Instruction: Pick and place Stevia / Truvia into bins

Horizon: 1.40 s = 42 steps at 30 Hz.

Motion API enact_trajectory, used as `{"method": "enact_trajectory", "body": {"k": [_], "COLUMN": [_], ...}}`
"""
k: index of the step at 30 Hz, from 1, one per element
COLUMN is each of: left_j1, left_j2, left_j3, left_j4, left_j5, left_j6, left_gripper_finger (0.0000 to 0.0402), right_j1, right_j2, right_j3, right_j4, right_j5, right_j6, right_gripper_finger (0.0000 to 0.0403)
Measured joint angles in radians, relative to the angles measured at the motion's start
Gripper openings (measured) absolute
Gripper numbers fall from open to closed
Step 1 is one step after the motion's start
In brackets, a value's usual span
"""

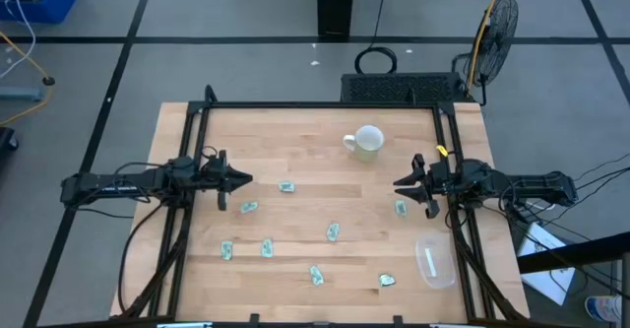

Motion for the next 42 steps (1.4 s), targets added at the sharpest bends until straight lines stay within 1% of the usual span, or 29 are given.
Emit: {"method": "enact_trajectory", "body": {"k": [40, 42], "left_j1": [0.0, 0.0], "left_j2": [0.0, 0.0], "left_j3": [0.0, 0.0], "left_j4": [0.0, 0.001], "left_j5": [0.0, -0.004], "left_j6": [0.0, 0.025], "left_gripper_finger": [0.0042, 0.0042], "right_j1": [0.0, 0.0], "right_j2": [0.0, 0.0], "right_j3": [0.0, 0.0], "right_j4": [0.0, 0.0], "right_j5": [0.0, 0.0], "right_j6": [0.0, 0.0], "right_gripper_finger": [0.0089, 0.0089]}}
